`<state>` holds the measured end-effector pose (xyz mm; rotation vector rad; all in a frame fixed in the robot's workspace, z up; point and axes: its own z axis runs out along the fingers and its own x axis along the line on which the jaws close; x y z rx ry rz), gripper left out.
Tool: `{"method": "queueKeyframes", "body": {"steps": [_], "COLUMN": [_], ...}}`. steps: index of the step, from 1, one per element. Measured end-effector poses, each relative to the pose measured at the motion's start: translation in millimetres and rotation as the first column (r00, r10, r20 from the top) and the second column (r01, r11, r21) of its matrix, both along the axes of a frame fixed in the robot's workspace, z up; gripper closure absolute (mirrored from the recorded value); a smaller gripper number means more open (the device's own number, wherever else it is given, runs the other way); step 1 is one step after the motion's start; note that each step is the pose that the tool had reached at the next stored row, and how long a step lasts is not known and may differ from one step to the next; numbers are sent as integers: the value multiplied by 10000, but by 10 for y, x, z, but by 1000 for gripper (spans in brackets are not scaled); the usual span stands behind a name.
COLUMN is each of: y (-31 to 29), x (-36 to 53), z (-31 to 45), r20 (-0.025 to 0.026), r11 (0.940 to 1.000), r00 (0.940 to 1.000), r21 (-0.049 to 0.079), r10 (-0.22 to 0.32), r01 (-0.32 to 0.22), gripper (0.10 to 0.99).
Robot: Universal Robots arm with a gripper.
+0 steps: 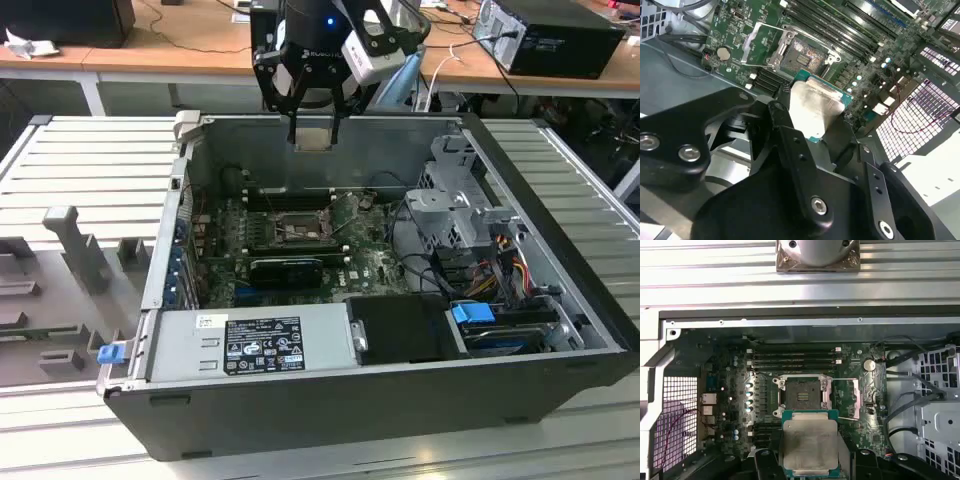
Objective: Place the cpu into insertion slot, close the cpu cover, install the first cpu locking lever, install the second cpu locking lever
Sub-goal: 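Place the cpu into insertion slot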
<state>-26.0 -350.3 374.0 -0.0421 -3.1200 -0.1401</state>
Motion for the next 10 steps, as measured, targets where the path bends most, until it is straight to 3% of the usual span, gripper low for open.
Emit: {"method": "queueKeyframes", "body": {"steps": [10], "y": [0], "x": [0], "z": [0], "r20": [0], "r11": [9971], "r00": [9971], "r21": [-1], "r10": [-763], "r01": [763], "gripper": [561]}}
